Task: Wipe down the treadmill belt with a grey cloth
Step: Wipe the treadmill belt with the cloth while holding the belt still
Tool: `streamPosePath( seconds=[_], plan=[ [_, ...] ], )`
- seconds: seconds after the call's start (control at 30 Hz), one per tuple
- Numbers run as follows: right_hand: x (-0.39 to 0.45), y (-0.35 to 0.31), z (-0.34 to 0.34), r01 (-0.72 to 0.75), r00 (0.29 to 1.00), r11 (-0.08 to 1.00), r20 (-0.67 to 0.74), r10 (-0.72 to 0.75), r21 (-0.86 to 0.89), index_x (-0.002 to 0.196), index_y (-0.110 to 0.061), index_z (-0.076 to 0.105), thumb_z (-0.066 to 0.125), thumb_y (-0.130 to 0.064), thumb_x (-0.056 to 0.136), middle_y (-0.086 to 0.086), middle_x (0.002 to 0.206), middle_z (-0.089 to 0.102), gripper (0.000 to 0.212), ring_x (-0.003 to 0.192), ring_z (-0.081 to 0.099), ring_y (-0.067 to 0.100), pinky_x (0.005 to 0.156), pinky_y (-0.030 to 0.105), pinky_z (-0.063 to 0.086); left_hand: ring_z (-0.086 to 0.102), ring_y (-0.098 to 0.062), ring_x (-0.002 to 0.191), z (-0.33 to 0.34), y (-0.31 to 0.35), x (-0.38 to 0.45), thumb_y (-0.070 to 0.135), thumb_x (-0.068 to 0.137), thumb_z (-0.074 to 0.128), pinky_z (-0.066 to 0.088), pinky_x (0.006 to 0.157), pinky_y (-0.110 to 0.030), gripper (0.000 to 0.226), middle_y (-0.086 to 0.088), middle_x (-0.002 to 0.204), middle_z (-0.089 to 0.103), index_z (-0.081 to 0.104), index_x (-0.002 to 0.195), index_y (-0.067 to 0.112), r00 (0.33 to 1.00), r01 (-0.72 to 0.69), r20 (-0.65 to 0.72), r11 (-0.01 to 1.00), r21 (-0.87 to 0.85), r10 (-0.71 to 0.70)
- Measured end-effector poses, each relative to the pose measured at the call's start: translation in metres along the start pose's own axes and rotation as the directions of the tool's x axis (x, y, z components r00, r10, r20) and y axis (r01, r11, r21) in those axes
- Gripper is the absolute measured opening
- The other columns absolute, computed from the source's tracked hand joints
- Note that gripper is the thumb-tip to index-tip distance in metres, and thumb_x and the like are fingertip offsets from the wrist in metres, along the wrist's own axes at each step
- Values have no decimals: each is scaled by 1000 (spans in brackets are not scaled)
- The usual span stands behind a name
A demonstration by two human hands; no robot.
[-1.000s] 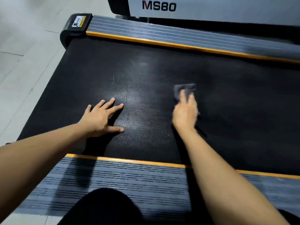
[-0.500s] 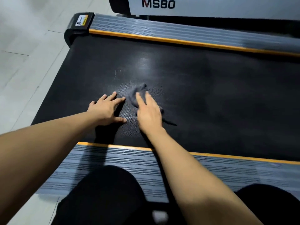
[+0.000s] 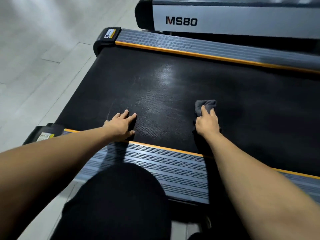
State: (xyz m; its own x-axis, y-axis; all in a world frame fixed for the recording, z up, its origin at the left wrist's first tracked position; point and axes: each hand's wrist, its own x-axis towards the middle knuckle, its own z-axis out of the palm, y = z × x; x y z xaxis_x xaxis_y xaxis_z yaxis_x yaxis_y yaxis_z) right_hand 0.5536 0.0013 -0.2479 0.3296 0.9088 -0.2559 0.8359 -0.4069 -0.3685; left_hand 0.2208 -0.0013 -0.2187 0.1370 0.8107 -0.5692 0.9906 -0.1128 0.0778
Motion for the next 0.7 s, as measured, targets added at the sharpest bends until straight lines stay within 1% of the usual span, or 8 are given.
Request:
streamPosePath(
  seconds=[0.1,0.17,0.27,0.33,0.4,0.5,0.6,0.7],
  plan=[
    [-12,-4,5,25,997,997,-80,-18,76,156,-24,22,44,-23,98,18,164,9,62,149,14,33,121,43,18,3,-31,158,-1,5,-7,56,100,46,23,119,-65,80,3,171,-9,-5,160,41,1000,-9,20,999,43,8],
    [-18,-7,14,38,989,996,-146,-26,83,156,-22,25,46,-21,98,20,163,12,61,149,15,34,121,43,17,9,-31,157,-9,3,-9,65,96,47,23,119,-64,85,2,172,-2,-2,160,41,999,-36,16,983,179,34],
    [-24,-35,38,82,977,995,-199,-70,50,151,-17,35,49,-18,92,24,157,26,61,144,26,37,119,44,24,27,-30,149,-36,-4,0,80,80,55,32,114,-60,96,0,167,15,15,158,42,980,-164,-30,881,444,197],
    [-34,-72,67,213,954,975,-228,-195,60,145,-13,45,49,-19,82,27,150,37,64,138,38,41,114,45,32,33,-30,145,-52,-3,17,84,70,62,41,109,-57,102,2,164,21,24,154,38,958,-239,-23,838,491,287],
    [-49,-113,93,315,931,946,-221,-291,78,147,-14,44,53,-16,83,26,153,34,65,140,36,39,116,46,28,38,-32,142,-56,-1,36,85,61,68,48,103,-56,113,1,161,24,27,152,31,954,-268,-2,858,438,299],
    [-59,-142,111,301,940,948,-197,-278,102,154,-21,29,54,-14,92,16,163,19,68,149,19,29,122,41,14,45,-36,133,-50,-5,49,83,50,76,53,96,-55,120,0,153,34,34,146,25,948,-292,-43,917,271,315],
    [-56,-128,98,351,927,936,-154,-341,38,156,-26,25,53,-15,95,12,164,16,68,150,16,27,122,39,14,35,-31,144,-40,-17,48,85,52,73,47,105,-53,122,3,164,27,32,152,29,939,-311,-92,931,193,333],
    [-50,-84,72,163,962,987,-219,-161,-9,154,-23,31,56,-13,90,19,161,23,69,146,26,34,119,41,24,29,-30,149,-44,-19,45,82,57,73,40,111,-53,119,2,167,21,31,155,29,931,-340,-91,930,138,354]
  ],
)
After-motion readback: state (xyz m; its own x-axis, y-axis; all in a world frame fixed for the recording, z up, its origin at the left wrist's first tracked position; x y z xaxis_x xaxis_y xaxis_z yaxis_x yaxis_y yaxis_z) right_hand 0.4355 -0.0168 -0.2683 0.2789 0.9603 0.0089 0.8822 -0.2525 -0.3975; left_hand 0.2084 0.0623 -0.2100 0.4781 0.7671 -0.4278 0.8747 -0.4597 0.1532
